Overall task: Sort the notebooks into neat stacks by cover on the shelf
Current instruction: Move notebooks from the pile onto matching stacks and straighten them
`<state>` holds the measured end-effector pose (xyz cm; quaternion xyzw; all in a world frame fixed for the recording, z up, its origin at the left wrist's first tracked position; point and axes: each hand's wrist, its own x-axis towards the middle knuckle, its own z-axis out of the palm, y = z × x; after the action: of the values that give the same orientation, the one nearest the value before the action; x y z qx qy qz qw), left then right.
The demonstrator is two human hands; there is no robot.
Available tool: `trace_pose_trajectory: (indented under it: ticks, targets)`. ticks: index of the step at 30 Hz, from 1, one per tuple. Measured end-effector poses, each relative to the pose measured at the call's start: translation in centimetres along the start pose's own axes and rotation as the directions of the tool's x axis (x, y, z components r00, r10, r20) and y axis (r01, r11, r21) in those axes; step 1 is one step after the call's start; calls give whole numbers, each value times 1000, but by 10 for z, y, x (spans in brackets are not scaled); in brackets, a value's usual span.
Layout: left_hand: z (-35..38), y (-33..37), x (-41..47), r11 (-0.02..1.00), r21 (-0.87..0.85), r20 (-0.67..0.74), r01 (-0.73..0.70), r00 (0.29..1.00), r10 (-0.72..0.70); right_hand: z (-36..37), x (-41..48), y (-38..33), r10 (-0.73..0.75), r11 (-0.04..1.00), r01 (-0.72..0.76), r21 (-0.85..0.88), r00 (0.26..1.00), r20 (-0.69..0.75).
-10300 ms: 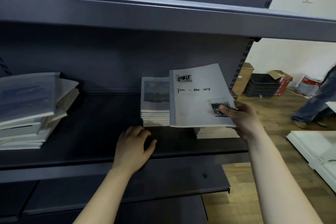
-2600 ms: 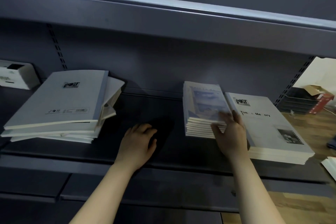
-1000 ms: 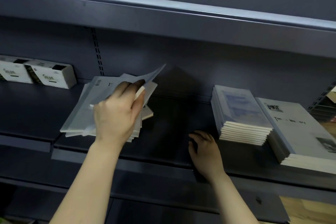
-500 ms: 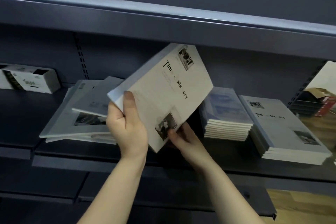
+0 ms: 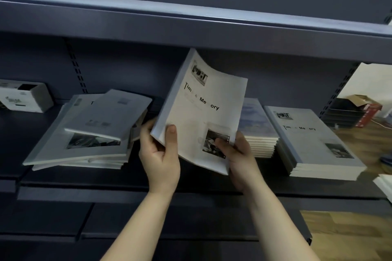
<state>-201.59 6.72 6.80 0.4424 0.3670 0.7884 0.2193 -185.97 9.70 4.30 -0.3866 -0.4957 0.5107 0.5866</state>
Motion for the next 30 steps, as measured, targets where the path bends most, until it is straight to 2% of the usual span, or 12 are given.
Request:
trace_pose_trajectory:
  ticks: [2,6,9,11,14,17,23,26,30]
  targets:
    - [-1,-8,-3,998,59,31,20,999,-22,-15,1,-5,-3,999,2,-40,1000,-21]
    - [2,-24,-11,945,324,165,45,981,-103,-46,0,-14,0,997,-10,-74,991,-135]
    - [3,-35,-17,898,440,362,-19,919,-158,-71,0,-25,3,996,-24,-87,971,-237]
    - [2,-45,-21,843,534,435,-64,875,-210,-89,-2,-34,-12,995,-15,-95,962,-273]
    - [4,-62,-27,705,702,450,-102,831,-328,-121,-4,-48,-18,993,-22,-117,944,-328]
    - [13,-74,-37,543,805,489,-239,786,-378,-154,-6,-61,18,989,-65,-130,941,-338]
    - [33,-84,-45,262,879,473,-398,795,-379,-212,-7,-74,72,972,-141,-190,940,-333]
    - [42,-88,-44,210,898,439,-386,809,-391,-236,-5,-78,80,954,-171,-247,938,-339]
    - [47,-92,-45,198,911,412,-363,826,-384,-256,-5,-79,22,899,-198,-391,911,-412]
